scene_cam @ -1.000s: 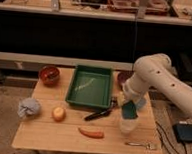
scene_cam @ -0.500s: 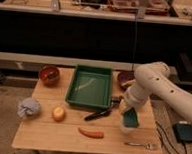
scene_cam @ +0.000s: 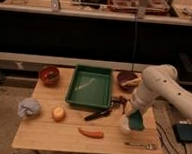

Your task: Place sponge in paper cup

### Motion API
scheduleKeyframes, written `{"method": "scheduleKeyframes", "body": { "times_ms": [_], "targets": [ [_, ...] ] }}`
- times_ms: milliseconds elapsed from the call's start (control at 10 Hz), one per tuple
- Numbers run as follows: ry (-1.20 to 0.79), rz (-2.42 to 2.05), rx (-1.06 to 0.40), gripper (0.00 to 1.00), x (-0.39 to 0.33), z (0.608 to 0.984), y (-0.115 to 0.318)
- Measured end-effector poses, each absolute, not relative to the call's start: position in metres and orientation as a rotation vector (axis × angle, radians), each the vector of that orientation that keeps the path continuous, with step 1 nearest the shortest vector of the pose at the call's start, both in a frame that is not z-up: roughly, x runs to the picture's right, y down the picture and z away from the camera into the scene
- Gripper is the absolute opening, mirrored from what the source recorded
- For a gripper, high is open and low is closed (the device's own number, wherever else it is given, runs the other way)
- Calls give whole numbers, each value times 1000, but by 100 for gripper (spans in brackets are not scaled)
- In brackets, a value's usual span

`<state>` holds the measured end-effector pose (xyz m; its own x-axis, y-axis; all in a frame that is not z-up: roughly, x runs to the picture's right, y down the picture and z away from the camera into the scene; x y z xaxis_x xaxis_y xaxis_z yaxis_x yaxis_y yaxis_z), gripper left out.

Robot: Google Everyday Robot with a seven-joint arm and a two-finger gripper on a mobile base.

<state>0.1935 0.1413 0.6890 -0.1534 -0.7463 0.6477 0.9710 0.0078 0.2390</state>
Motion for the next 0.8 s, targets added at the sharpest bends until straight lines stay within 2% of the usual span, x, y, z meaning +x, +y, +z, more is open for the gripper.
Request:
{"method": "scheduleKeyframes", "body": {
  "times_ms": [800],
  "targets": [
    [-757, -1568, -387, 0, 193, 690, 141]
  ]
}}
